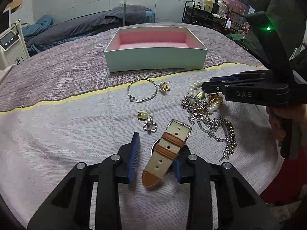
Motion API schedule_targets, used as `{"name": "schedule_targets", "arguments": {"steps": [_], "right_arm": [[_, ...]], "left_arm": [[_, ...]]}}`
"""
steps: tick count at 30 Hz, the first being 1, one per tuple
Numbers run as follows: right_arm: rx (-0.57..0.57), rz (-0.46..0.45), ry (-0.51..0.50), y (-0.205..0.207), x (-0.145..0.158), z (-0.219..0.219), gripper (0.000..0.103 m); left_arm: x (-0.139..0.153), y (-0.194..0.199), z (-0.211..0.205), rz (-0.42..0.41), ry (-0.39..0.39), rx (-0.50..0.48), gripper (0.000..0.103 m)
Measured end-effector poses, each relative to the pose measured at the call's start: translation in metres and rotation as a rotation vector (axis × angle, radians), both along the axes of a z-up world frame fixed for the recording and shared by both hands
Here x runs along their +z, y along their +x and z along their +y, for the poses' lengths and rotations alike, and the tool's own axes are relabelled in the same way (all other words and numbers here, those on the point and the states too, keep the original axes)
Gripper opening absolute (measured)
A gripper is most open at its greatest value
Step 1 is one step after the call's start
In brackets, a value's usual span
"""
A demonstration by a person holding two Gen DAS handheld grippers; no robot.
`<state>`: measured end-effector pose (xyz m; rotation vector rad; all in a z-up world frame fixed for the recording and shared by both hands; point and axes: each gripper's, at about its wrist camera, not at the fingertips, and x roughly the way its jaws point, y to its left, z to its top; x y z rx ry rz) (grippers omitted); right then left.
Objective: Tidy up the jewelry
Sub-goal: 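Grasp the cream-strapped watch with the left tool while the right tool grasps the pearl bracelet, then release the pearl bracelet and grasp the silver chain with the right tool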
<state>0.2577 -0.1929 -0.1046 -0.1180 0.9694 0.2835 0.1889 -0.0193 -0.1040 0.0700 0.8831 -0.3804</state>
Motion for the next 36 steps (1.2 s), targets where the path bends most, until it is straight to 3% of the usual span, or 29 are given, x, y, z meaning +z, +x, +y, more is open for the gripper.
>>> {"name": "schedule_targets", "arguments": {"steps": [4,8,21,29,33,36], "right_arm": [[0.048,-0.038,-0.039,-0.005,-0.001,0.006,0.009],[0.068,-0.062,-0.013,-0.010,0.003,0.004,0.009],[0.183,-0.239,0.042,-0.048,0.071,0.017,0.009],[0.172,-0.305,0.088,-0.054,0.102,0.013,0.009],[0.174,-0.333,0.096,-0.056,0.112,0.011,0.009],[0.178,-0.308,0.077,-0.056,0.104,0.013,0.009]], "left_arm": [[-0.001,0.004,-0.006,-0.016,0.014,-0.005,0.018],[0.000,0.007,-0.007,-0.016,-0.003,0.001,0.014],[0.025,-0.001,-0.006,-0.060,-0.046,-0.027,0.014],[0.040,0.000,-0.003,-0.081,-0.080,-0.033,0.014],[0.044,0.002,-0.003,-0.090,-0.078,-0.039,0.014],[0.044,0.001,-0.005,-0.091,-0.080,-0.046,0.014]]}}
